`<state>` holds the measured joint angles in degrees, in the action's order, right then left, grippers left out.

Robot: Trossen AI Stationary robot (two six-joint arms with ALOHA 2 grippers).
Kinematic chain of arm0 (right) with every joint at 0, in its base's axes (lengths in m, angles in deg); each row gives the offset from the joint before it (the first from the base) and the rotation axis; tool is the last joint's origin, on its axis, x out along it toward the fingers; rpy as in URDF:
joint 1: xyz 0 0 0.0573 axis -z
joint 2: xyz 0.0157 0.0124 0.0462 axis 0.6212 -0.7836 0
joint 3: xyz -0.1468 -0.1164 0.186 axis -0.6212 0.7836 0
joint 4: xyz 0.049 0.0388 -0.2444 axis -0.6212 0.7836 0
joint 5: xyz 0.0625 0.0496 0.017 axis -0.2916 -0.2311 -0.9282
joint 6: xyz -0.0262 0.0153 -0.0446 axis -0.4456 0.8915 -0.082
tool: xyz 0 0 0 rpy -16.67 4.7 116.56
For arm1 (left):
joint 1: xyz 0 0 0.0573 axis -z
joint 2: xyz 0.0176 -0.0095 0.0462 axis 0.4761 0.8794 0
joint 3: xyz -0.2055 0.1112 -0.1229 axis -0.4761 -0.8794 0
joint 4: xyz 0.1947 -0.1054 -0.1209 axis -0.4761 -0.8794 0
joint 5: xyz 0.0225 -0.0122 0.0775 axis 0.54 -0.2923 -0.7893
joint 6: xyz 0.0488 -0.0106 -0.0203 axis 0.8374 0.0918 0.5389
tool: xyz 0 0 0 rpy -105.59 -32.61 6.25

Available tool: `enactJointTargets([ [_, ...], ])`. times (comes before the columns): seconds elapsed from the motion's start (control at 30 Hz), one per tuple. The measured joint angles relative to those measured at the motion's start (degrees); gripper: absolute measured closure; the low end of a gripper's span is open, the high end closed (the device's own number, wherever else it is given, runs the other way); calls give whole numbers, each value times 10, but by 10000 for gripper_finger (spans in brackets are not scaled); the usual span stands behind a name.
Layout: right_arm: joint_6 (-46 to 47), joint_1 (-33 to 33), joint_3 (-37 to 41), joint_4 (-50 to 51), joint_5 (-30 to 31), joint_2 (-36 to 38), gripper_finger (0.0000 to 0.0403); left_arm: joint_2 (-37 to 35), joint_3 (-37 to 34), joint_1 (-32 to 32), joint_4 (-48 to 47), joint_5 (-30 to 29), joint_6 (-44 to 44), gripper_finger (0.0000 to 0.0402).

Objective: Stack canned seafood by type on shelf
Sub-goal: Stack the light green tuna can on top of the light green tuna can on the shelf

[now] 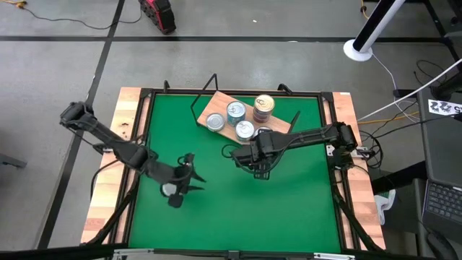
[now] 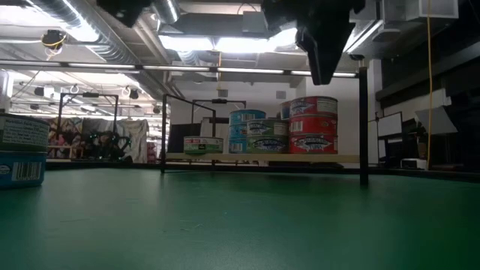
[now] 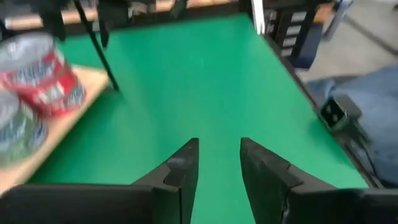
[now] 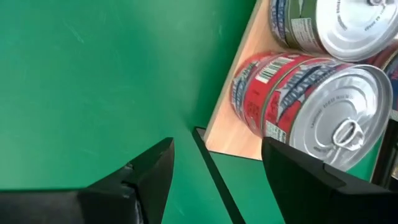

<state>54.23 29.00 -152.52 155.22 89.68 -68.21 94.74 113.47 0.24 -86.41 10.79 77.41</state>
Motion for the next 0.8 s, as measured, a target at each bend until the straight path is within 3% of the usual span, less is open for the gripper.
enactJointTargets([
  [0.13,-2,0,0,-14,-1,0,162,0,37,47,-108,-37,-83,307],
  [0.3,-5,0,0,-60,-1,0,162,1,52,85,-205,-35,-226,331],
  [0.6,-115,0,0,-251,-69,0,162,3,52,115,-356,93,-518,353],
  [0.8,-174,0,0,-380,-103,0,162,6,40,123,-352,129,-574,330],
])
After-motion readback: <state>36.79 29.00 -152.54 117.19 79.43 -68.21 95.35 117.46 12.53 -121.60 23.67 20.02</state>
